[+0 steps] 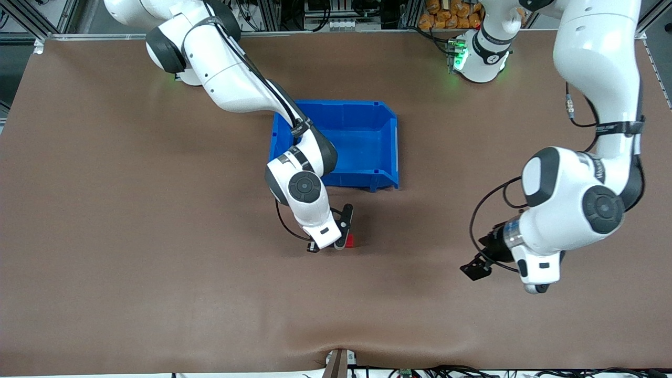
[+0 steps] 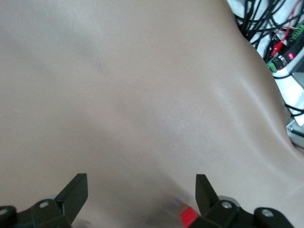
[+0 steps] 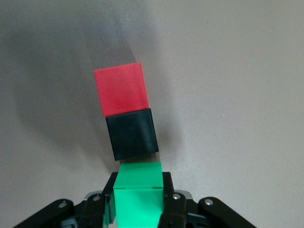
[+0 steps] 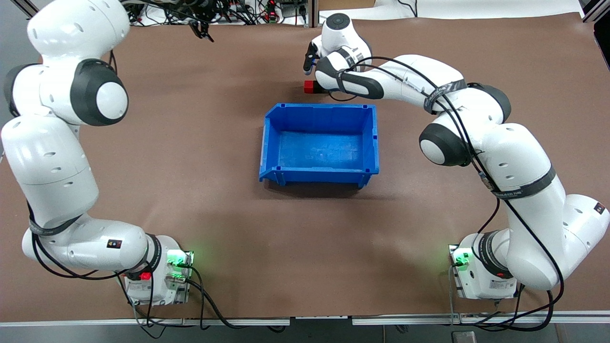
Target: Attach green and red cubes to black cube
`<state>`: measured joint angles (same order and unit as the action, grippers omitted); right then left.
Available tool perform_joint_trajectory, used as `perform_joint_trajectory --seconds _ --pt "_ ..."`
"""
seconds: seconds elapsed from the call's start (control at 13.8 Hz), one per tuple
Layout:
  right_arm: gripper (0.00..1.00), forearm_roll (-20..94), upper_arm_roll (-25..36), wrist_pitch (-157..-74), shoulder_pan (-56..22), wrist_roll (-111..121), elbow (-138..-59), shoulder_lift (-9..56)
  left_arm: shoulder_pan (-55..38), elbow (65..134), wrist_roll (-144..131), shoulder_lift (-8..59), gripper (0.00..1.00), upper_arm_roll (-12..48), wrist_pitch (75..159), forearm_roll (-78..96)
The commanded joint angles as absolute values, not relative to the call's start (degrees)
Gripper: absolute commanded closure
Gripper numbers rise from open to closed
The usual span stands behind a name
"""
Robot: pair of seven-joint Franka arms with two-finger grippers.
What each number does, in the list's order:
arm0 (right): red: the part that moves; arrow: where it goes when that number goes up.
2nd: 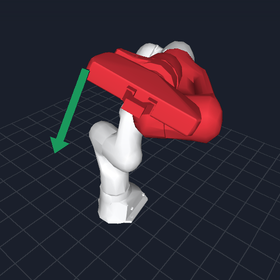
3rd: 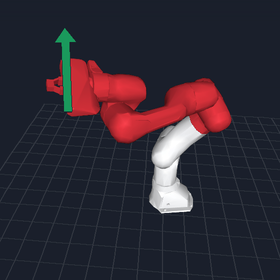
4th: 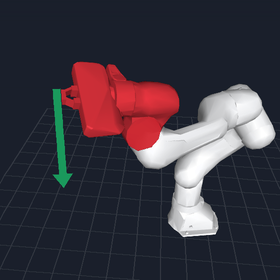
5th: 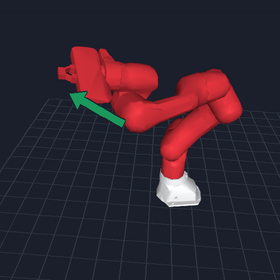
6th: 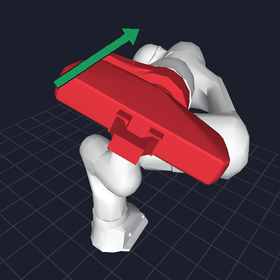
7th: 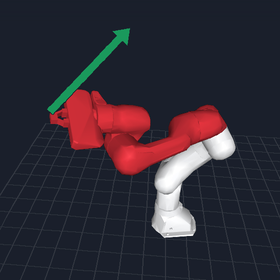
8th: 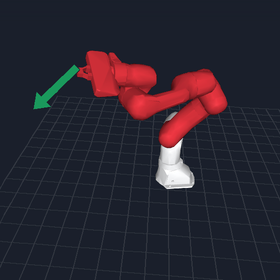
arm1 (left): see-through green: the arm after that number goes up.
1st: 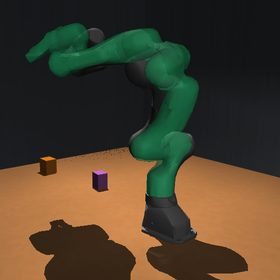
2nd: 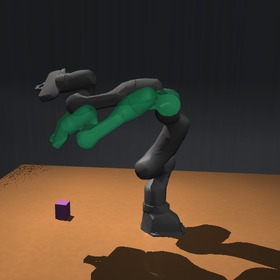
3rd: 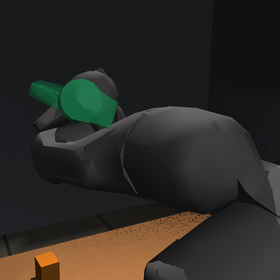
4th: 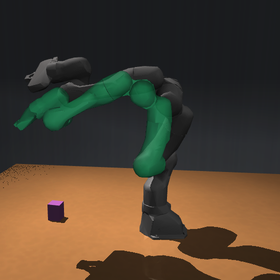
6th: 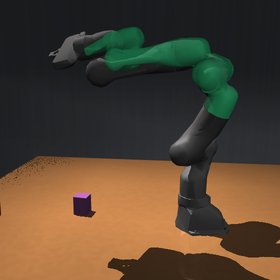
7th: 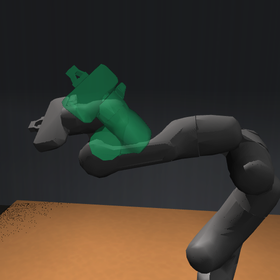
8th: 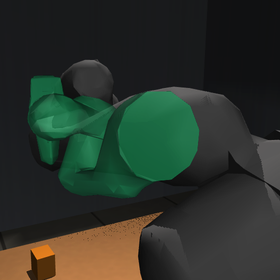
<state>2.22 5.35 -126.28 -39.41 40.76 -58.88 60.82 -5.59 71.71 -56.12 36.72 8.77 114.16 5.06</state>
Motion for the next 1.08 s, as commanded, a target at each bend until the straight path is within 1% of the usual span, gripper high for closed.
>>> perform_joint_trajectory --seconds 0.0,0.22,0.43,0.58,0.65,0.72,0.79,1.01 --pt "1.0 1.4 5.4 -126.5 -39.9 38.1 -56.2 62.8 -5.2 72.7 -51.2 34.7 0.0 8.4 113.0 3.7" --pt "1.0 1.4 5.4 -126.4 -40.1 38.1 -56.2 62.8 -2.5 72.8 -39.9 31.9 0.0 8.0 111.8 3.3" --pt "0.99 1.5 5.4 -126.4 -40.1 37.5 -56.2 63.0 -1.0 72.8 -28.4 30.9 0.0 8.0 110.0 0.4" --pt "0.87 1.5 5.4 -127.5 -40.2 36.7 -56.3 63.2 -0.1 72.8 -23.5 30.4 0.0 8.0 108.7 -0.3" --pt "0.72 1.5 5.4 -128.7 -40.3 36.7 -56.7 63.3 0.3 72.8 -22.2 29.9 0.0 8.0 107.9 -0.3" --pt "0.45 1.5 5.4 -129.4 -40.3 36.7 -56.8 63.5 0.9 72.9 -20.9 29.2 0.0 8.0 107.0 -0.3" --pt "0.0 1.5 5.4 -129.5 -40.3 36.7 -56.8 63.5 0.9 72.8 -19.5 28.2 0.0 8.0 105.6 -0.4" --pt "0.0 1.5 5.4 -129.5 -40.3 36.7 -56.8 63.5 1.0 72.9 -18.5 24.7 0.0 8.0 101.7 -0.4"
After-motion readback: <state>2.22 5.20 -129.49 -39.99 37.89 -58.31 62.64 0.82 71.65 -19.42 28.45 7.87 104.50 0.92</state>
